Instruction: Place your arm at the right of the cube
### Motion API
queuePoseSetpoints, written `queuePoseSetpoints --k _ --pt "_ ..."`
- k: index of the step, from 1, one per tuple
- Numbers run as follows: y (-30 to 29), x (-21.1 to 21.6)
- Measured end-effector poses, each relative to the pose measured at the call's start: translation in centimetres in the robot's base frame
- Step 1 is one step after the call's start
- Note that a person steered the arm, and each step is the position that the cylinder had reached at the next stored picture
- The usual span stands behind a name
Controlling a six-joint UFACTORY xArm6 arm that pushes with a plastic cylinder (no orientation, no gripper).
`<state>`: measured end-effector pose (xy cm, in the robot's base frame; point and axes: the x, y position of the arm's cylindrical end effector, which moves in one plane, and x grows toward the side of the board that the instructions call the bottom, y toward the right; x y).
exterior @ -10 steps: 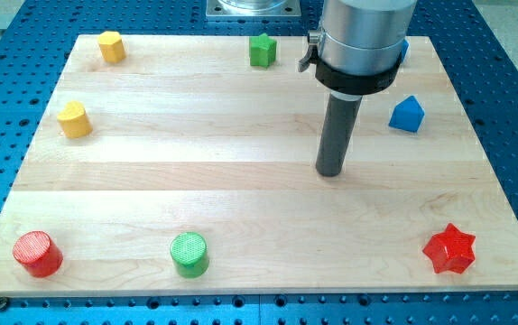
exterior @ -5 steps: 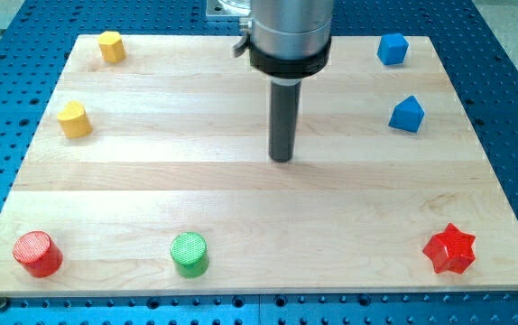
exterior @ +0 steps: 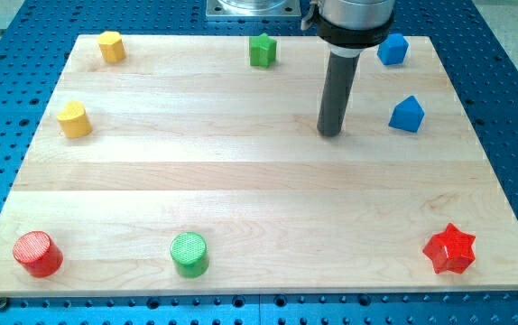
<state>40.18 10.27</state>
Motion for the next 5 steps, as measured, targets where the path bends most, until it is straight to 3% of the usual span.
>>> queuePoseSetpoints --k 3,5 --pt "3.2 -2.2" --pt "15.2 -9.7"
